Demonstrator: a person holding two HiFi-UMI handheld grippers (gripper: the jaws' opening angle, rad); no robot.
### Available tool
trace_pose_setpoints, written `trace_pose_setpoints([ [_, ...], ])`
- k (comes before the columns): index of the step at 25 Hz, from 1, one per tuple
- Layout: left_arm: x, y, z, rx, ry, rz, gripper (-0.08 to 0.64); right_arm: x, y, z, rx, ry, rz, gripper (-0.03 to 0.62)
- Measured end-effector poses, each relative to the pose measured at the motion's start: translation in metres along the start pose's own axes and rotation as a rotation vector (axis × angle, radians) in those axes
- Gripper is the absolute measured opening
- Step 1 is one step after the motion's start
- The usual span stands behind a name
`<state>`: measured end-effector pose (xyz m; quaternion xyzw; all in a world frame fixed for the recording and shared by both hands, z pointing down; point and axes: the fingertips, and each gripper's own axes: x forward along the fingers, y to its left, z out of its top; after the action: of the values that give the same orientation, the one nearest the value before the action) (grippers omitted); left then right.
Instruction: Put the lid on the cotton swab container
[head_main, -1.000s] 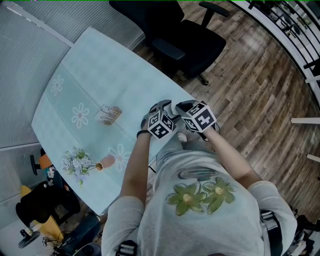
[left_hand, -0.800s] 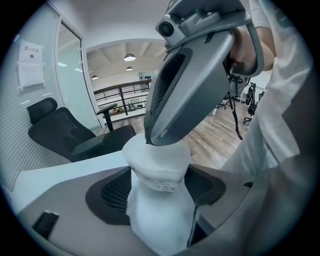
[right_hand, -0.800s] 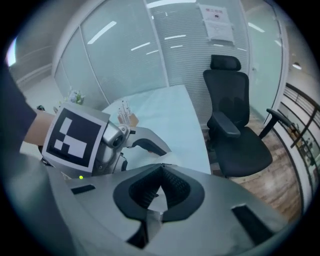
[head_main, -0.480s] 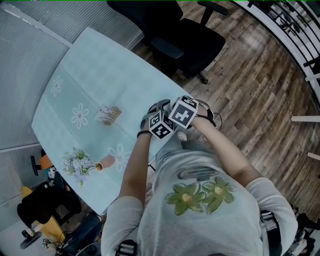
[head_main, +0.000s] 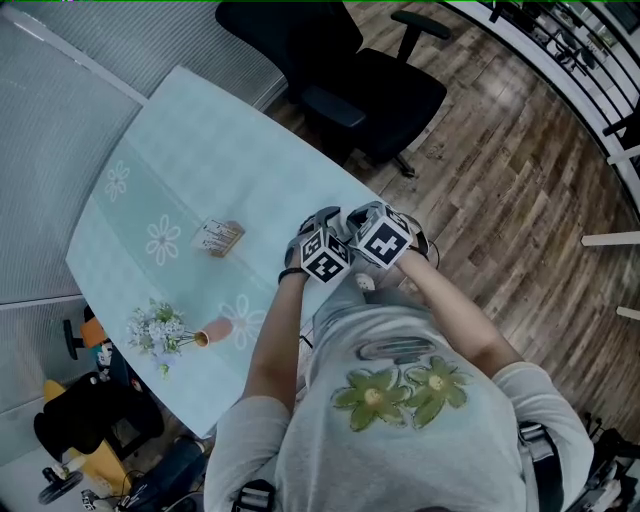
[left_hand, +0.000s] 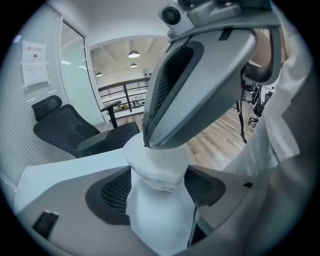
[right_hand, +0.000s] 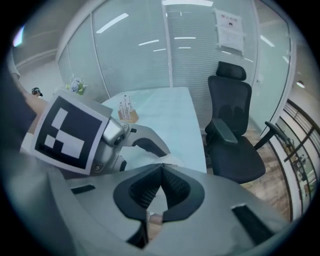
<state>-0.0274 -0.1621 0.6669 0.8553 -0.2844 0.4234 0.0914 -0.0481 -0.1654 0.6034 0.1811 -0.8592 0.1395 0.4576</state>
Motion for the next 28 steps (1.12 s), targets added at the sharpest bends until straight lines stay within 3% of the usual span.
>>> trace_pose_setpoints([
  [7,-0.013,-0.002,0.004,-0.059,-0.033,0.019,0.294,-0.004,0.0,-0.005,-0.009,-0.096,-0.058,-0.002],
  [17,-0.055,-0.004,0.026,-0.154,-0.183,0.097,0.255,-0.035,-0.001,-0.012,0.183,-0.318,-0.052,-0.002],
  [18,-0.06,-0.004,0.03,-0.163,-0.202,0.113,0.213,-0.041,-0.002,-0.01,0.192,-0.344,-0.066,-0.002],
  [22,-0.079,-0.004,0.047,-0.205,-0.288,0.171,0.181,-0.061,-0.004,0.001,0.215,-0.451,-0.108,-0.002],
  [28,-0.11,0.009,0.065,-0.305,-0.407,0.298,0.059,-0.085,0.002,0.012,0.212,-0.573,-0.156,-0.002],
])
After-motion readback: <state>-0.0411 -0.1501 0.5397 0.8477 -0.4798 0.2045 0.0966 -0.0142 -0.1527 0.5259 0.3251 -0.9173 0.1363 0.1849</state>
